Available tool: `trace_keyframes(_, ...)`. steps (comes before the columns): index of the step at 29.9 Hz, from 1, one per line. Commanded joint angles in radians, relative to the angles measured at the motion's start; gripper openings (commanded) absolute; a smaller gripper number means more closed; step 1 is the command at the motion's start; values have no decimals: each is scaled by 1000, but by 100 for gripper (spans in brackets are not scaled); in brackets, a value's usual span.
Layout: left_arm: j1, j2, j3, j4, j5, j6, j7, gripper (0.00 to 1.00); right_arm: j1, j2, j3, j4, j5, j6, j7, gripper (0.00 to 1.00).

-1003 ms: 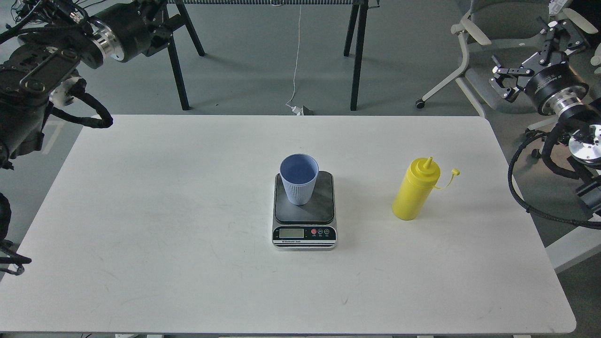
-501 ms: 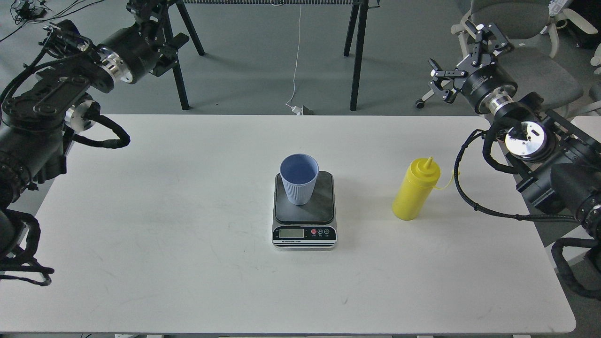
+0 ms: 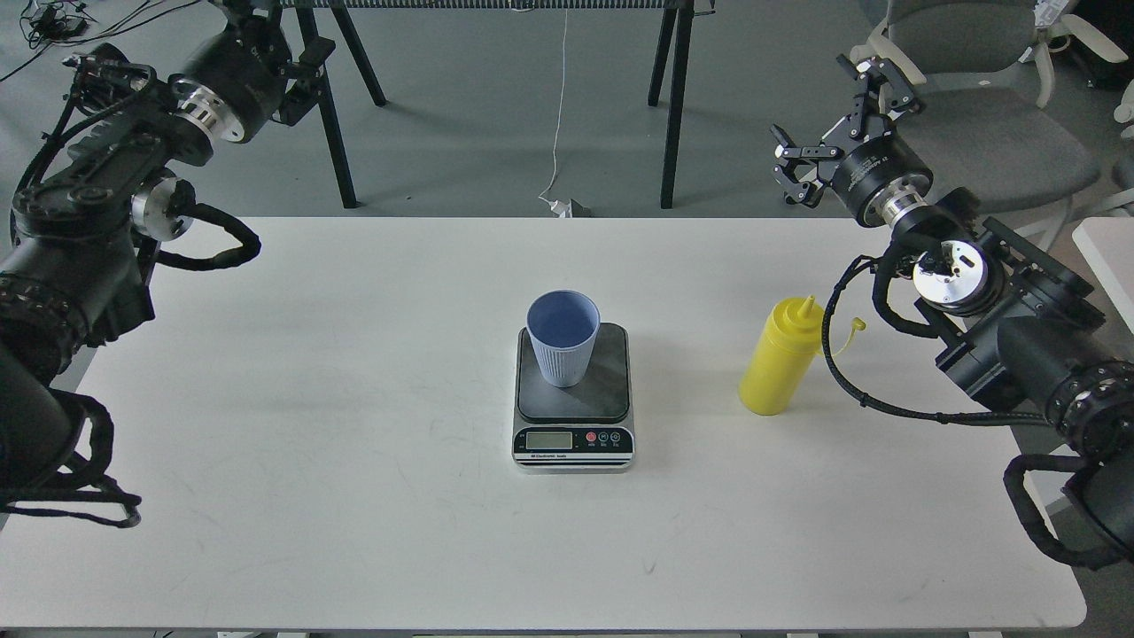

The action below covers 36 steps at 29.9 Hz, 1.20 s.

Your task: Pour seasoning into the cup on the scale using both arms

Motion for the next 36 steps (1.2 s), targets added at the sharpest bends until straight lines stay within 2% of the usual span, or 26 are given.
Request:
trace_keyframes(1, 4, 3, 6, -1, -2, 0, 0, 99, -3, -3, -1, -1, -1, 0, 0, 98)
trace_keyframes(24, 159, 75, 3, -1, -47, 0, 0, 99, 1, -52, -9, 1, -1, 0, -2, 98)
trace_keyframes(36, 165, 112, 3, -1, -45, 0, 0, 99, -29, -214, -6, 13, -1, 0, -6, 98)
